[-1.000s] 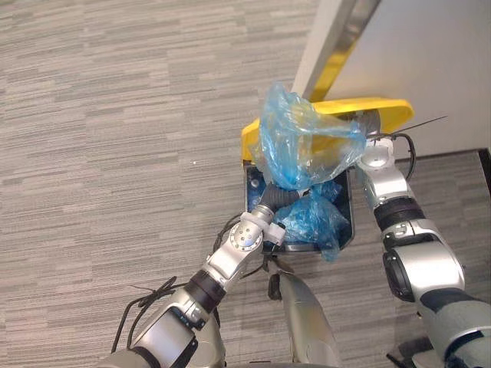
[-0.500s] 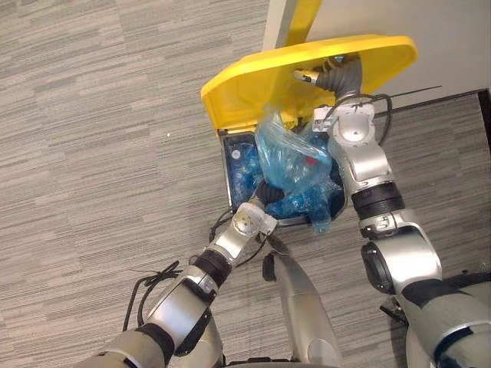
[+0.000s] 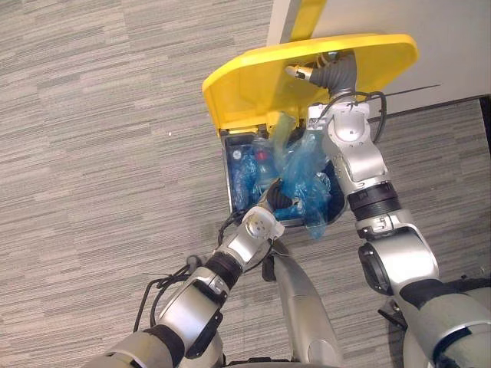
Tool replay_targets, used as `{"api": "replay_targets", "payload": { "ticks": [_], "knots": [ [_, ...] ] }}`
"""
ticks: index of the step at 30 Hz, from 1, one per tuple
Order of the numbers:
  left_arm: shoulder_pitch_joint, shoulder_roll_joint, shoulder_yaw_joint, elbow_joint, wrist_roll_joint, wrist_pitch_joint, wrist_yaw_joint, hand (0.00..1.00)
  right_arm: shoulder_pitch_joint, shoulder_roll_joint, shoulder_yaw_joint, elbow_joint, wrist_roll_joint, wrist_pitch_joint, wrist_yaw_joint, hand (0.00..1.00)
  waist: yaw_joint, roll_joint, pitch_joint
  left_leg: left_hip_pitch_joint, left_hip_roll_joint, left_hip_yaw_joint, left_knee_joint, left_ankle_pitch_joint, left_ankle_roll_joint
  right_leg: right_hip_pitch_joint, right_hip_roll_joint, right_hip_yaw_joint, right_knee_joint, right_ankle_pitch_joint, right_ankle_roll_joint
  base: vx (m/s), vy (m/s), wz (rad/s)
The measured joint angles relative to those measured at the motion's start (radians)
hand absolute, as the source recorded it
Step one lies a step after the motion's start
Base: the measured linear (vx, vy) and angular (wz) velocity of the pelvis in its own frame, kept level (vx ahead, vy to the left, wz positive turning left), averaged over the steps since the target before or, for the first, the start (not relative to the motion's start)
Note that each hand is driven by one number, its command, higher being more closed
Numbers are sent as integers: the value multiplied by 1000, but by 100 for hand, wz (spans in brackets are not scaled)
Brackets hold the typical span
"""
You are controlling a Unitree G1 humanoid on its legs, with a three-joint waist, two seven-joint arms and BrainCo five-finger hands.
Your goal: Gather rubbish on tea table into small bin, then transfer packed bag to large trash can.
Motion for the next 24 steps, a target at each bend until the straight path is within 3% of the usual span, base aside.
{"api": "replay_targets", "payload": {
  "ticks": [3, 5, 7, 9, 11, 19, 24],
  "knots": [
    [1, 0, -1, -39, 10, 6, 0, 0, 84, -4, -4, -28, -3, 0, 10, 0, 5, -4, -3, 9, -3, -17, -2, 2, 5, 31, -14, -15, 9, -5, 0, -9, 42, 25],
    [10, 6, -4, -85, 10, 6, 0, 0, 163, -4, -12, -60, -19, 0, 18, 0, 6, -26, -15, 45, -41, -33, -54, 36, 16, 51, -51, -39, 7, -17, 0, 1, 31, 61],
    [35, 29, -2, -139, 9, 3, 0, 0, 208, 0, -14, -68, -43, -3, 36, 0, 25, -32, -18, 48, -34, -32, -40, 25, 24, 76, -50, -51, 10, -19, -1, 6, 13, 26],
    [96, 65, -3, -175, 8, -4, -1, 0, 275, 4, -21, -62, -61, -4, 46, 0, 26, -66, -42, 81, -67, -49, -117, 60, 35, 89, -73, -52, 7, -25, 10, -3, 19, 37],
    [177, 112, 10, -202, 8, -8, -2, 0, 334, 10, -21, -47, -80, -4, 58, 0, 31, -79, -50, 136, -77, -63, -174, 87, 34, 131, -76, -62, -11, -29, 14, 77, -10, 30],
    [574, 236, 216, -241, -41, -24, -45, 0, 598, 44, -57, 86, -160, -2, 125, 0, 36, -65, -133, 298, -81, -78, -296, 105, 41, 252, -81, -88, 13, -72, 73, 116, 17, 11],
    [675, 265, 391, -59, -51, -24, -65, 0, 725, 85, -87, 126, -202, 4, 149, 0, 36, -64, -163, 405, -118, -74, -300, 101, 48, 316, -125, -76, 88, -122, 55, 84, 77, 4]
  ]
}}
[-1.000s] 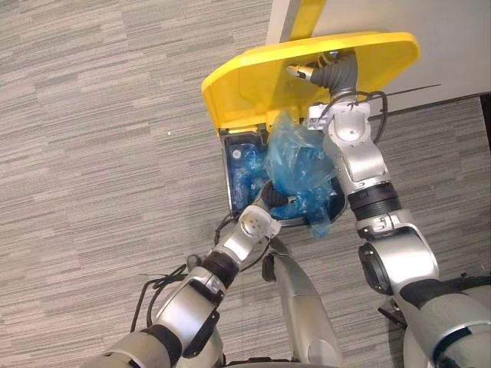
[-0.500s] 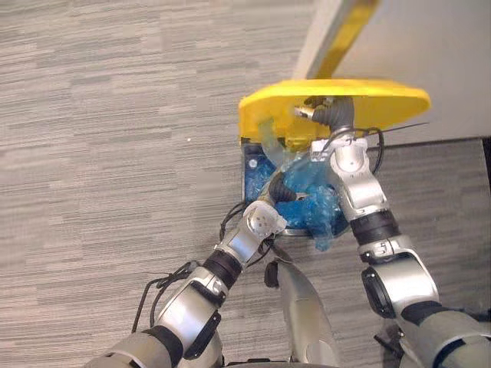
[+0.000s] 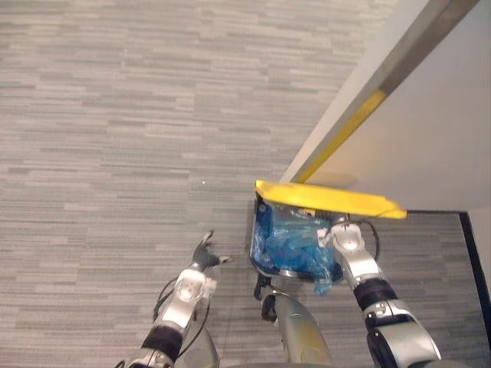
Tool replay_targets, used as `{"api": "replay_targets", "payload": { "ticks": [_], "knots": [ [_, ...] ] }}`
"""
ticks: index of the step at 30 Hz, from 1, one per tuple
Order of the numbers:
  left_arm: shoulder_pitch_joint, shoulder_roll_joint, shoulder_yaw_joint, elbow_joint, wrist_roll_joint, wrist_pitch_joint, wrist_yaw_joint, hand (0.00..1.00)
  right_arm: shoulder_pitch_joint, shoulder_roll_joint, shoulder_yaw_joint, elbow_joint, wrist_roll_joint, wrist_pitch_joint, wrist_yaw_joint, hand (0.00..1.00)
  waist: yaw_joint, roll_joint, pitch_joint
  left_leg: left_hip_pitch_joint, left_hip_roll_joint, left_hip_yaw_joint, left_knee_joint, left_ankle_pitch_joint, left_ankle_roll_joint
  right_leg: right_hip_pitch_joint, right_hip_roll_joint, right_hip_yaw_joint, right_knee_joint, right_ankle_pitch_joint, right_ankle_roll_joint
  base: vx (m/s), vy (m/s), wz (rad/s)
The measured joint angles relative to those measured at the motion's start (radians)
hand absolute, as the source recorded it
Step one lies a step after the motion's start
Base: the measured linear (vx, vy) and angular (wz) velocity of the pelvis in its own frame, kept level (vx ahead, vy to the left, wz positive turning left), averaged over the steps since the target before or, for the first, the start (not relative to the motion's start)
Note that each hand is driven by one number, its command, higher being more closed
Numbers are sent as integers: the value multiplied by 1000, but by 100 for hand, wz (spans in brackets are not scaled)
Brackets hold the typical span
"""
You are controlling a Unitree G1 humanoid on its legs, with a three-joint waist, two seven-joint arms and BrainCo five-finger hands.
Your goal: Gather rubbish on tea table into small bin, then transfer packed bag to large trash can.
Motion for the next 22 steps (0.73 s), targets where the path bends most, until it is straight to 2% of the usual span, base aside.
{"api": "replay_targets", "payload": {
  "ticks": [3, 6, 7, 8, 9, 10, 12, 13, 14, 15, 16, 17, 18, 20, 22],
  "knots": [
    [20, 3, 59, 117, 1, 4, 1, 0, 50, 26, -1, 9, -25, -2, 10, 0, 2, -9, -9, 41, -30, 23, 4, -14, 22, 14, -24, 35, 29, -7, 10, -60, 69, -17],
    [53, 7, 59, 201, 1, 20, 0, 0, 144, 45, -1, 36, -36, -11, 13, 0, -3, -9, -15, 47, -51, 27, 88, -50, 44, 53, -45, 47, 21, 10, 27, -134, 77, -13],
    [64, -1, 82, 204, -3, 20, -2, 0, 188, 45, -1, 69, -36, -12, 16, 0, -4, -10, -21, 30, -50, 36, 145, -77, 70, 59, -46, 62, 12, 45, 95, -169, 91, -34],
    [78, -12, 110, 208, -3, 23, 0, 0, 209, 47, -1, 93, -36, -12, 18, 0, 2, 0, -29, 22, -26, 58, 150, -82, 82, 61, -34, 84, -18, 70, 143, -212, 38, -49],
    [94, -12, 137, 211, -4, 26, 2, 0, 228, 55, -4, 120, -36, -12, 20, 0, 1, 14, -39, 7, -9, 77, 160, -80, 78, 30, -29, 91, 82, 47, 94, -217, 10, -38],
    [106, -10, 148, 214, -12, 33, 3, 0, 278, 71, -31, 156, -38, -11, 21, 0, -15, 11, -43, 11, 2, 77, 149, -65, 76, 14, -35, 91, 335, -32, 13, -226, -24, -20],
    [105, -5, 154, 213, -22, 39, 2, 0, 351, 99, -95, 225, -59, -7, 21, 0, -12, -3, -60, 14, 3, 74, 127, -41, 68, 58, -53, 112, 521, -75, 27, -144, -82, -8],
    [105, -6, 157, 211, -29, 39, 2, 0, 370, 113, -120, 256, -73, -2, 20, 0, -4, -10, -72, 9, 2, 82, 120, -31, 60, 93, -57, 134, 521, -104, 38, -102, -149, -26],
    [101, -13, 169, 214, -44, 41, 1, 0, 371, 119, -143, 272, -73, 0, 22, 0, -4, -16, -78, 8, -3, 91, 94, -12, 58, 98, -46, 133, 476, -113, 53, -114, -120, -37],
    [101, -30, 175, 226, -55, 42, 1, 0, 371, 112, -162, 290, -73, -1, 16, 0, -8, 5, -94, 17, -4, 101, 39, 19, 66, 112, -21, 133, 404, -113, 59, -142, -102, -43],
    [105, -72, 175, 229, -65, 41, 0, 0, 385, 105, -187, 313, -74, -1, 10, 0, -6, 37, -138, 18, -2, 105, -44, 57, 95, 161, 19, 137, 235, -124, 58, -93, -100, -45],
    [108, -95, 176, 228, -73, 36, 0, 0, 377, 100, -207, 336, -74, 1, 7, 0, 2, 35, -150, 21, -18, 111, -89, 95, 72, 187, 19, 140, 143, -165, 30, -77, -122, -40],
    [96, -112, 174, 240, -81, 38, 0, 0, 362, 101, -221, 360, -74, 1, 5, 0, -1, 38, -146, 32, -24, 113, -115, 118, 62, 194, 29, 141, 95, -173, -33, -94, -140, -19],
    [84, -148, 162, 260, -100, 38, -2, 0, 362, 101, -261, 390, -71, 8, 1, 0, -6, 64, -158, 48, -16, 100, -179, 158, 89, 216, 58, 137, 7, -120, -29, -104, -61, -13],
    [85, -148, 156, 267, -120, 40, -1, 0, 363, 101, -281, 400, -70, 12, -8, 0, -6, 75, -168, 48, -9, 92, -185, 170, 96, 232, 71, 135, -40, -96, -22, -61, -8, -12]
  ]
}}
